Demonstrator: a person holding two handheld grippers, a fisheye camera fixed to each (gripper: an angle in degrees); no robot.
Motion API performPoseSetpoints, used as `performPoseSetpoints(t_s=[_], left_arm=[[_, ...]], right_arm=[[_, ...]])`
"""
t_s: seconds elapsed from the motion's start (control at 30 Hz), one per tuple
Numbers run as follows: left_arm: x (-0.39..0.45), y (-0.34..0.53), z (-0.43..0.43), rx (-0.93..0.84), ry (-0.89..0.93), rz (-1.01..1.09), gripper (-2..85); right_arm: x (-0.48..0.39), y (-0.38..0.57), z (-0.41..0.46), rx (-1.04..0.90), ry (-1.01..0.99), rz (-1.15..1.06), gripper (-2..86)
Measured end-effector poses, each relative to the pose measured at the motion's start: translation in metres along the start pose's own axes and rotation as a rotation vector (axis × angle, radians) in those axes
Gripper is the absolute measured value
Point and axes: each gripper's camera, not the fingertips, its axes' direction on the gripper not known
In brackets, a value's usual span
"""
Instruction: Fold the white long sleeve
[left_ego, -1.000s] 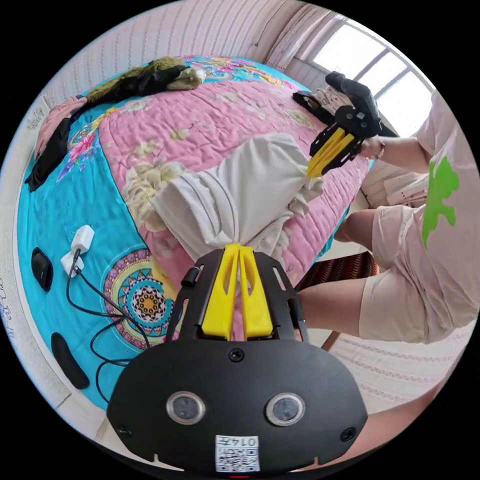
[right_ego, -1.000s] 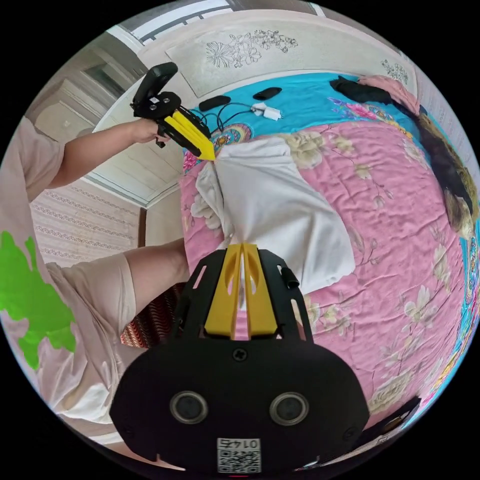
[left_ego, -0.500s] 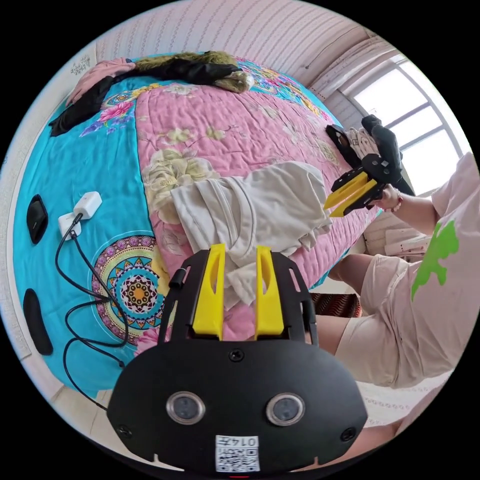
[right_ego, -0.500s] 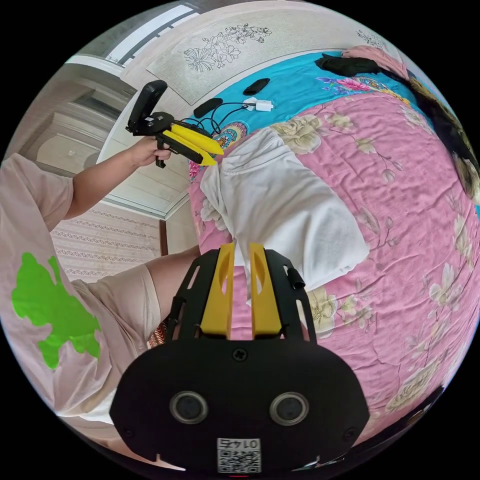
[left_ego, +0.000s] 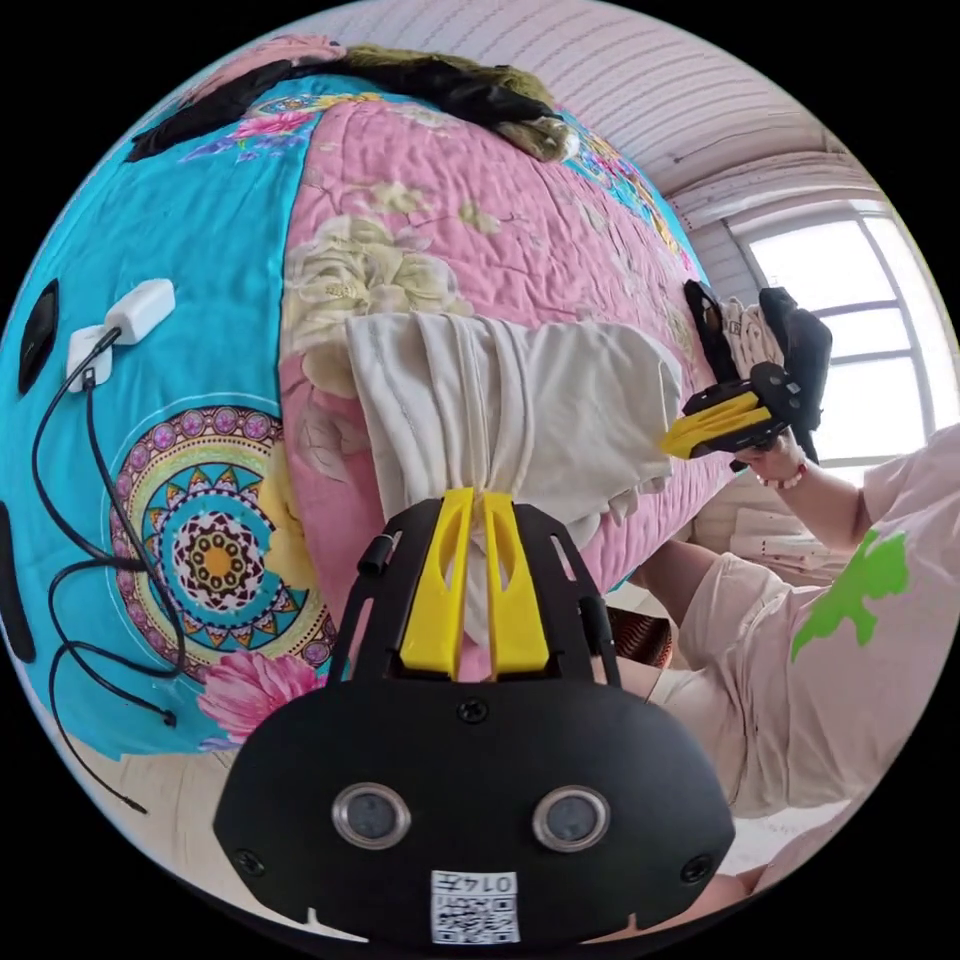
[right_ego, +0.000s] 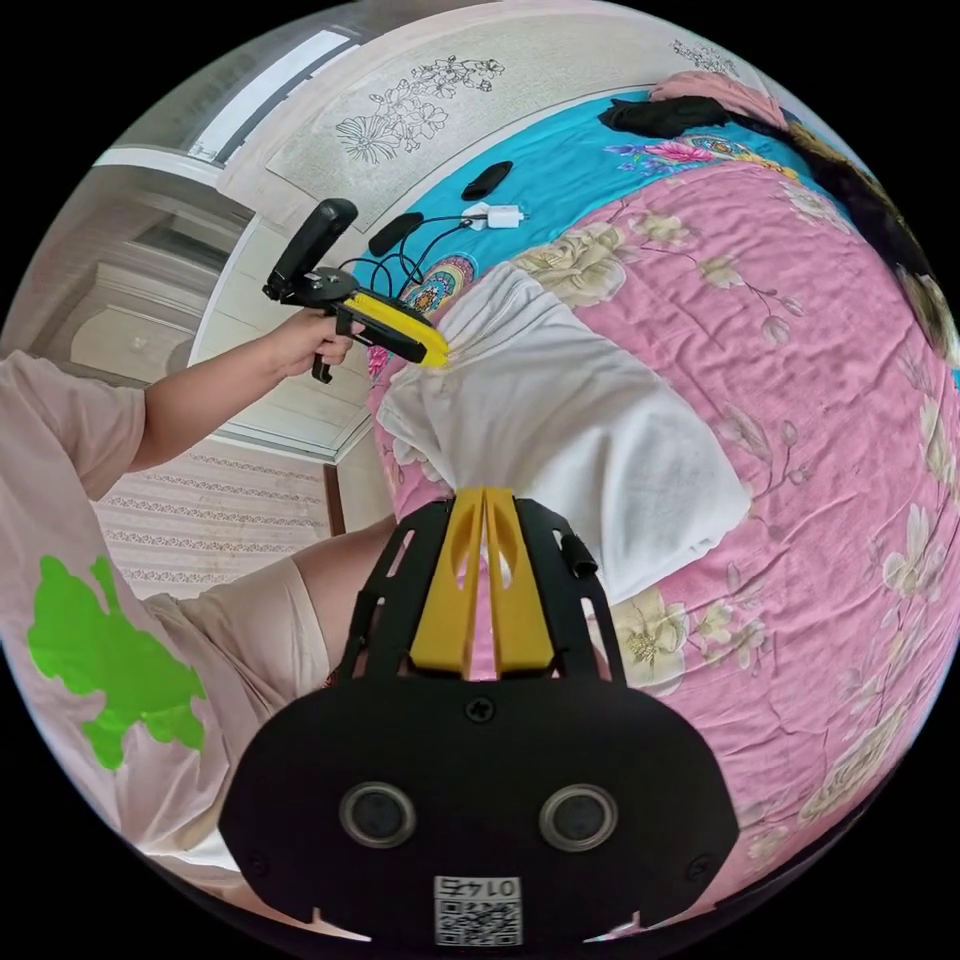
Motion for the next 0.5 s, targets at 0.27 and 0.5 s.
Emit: performPoseSetpoints(t_s=[0.27, 0.5], left_arm=[[-0.003, 0.003, -0.01, -0.025, -0.077, -0.028, 1.2], [-0.005, -0.002, -0.052, 0.093, -0.188, -0.075, 13.0]], right_arm=[[0.044, 0.007, 0.002, -0.113, -0.022, 0.147, 0.4], [0.081, 0.042, -0.087, 0.12, -0.084, 0.271, 10.2]])
